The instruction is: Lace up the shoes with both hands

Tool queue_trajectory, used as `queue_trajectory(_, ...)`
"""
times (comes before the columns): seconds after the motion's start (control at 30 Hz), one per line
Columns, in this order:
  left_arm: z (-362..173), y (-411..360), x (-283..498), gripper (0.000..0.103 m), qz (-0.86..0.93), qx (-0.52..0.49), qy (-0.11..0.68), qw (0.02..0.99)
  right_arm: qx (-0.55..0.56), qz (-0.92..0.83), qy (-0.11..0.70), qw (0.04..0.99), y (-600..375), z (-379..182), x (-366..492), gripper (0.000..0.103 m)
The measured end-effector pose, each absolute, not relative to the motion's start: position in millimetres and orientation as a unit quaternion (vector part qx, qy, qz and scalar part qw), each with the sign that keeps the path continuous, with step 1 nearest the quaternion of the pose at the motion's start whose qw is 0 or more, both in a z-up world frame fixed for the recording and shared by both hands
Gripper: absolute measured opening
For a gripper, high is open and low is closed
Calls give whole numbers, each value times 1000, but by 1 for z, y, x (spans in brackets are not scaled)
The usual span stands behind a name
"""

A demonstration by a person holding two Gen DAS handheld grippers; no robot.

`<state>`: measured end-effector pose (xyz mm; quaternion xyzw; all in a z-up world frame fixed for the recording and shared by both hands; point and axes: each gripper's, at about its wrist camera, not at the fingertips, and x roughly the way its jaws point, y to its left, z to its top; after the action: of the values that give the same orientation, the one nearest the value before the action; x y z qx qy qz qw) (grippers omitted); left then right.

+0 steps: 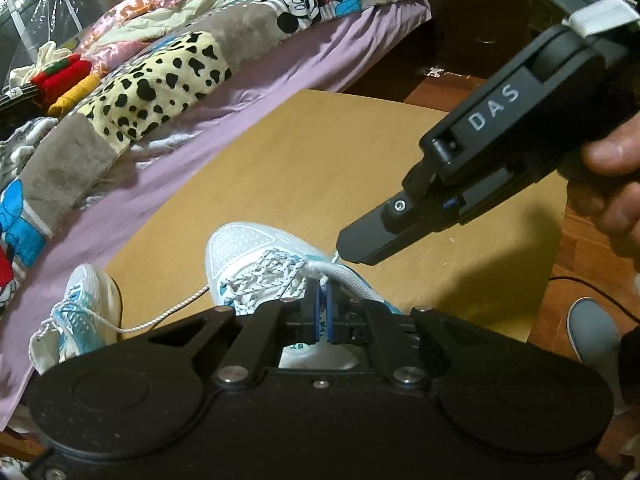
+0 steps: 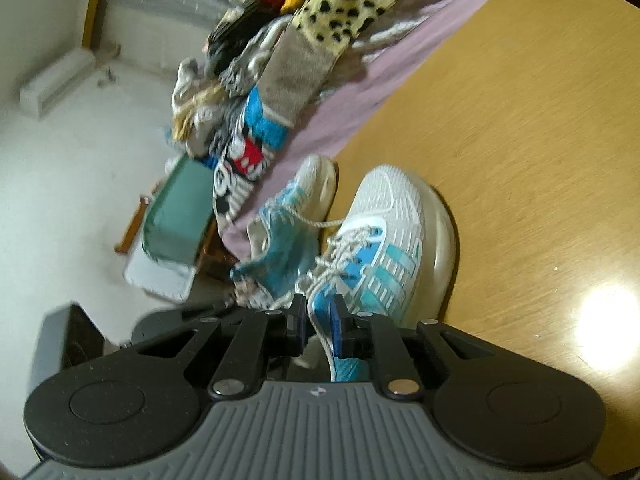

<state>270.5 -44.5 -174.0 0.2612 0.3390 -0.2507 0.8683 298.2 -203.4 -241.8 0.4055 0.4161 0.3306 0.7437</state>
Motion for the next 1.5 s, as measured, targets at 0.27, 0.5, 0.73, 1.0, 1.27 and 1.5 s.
queue_trajectory(0.27,-176,-48,265,1,-257,281,324,866,467,283,406,733,-203,-258,298,16)
queue_trajectory(0.5,-175,-45,266,2,-255,275,322,869,467,278,396,740,-190,-257,302,16)
queue_trajectory(0.73,-165,-34,263,17,-252,255,321,877,452,275,386,755,-186,-252,302,4)
queue_trajectory(1.0,-144,14,276,36,-225,135,338,904,445,261,369,773,-199,-241,298,4)
queue_trajectory(1.27,-145,57,286,39,-178,22,359,916,452,234,340,791,-232,-226,293,4)
queue_trajectory(1.5,-145,81,293,39,-111,-38,359,926,467,203,310,803,-264,-217,290,4)
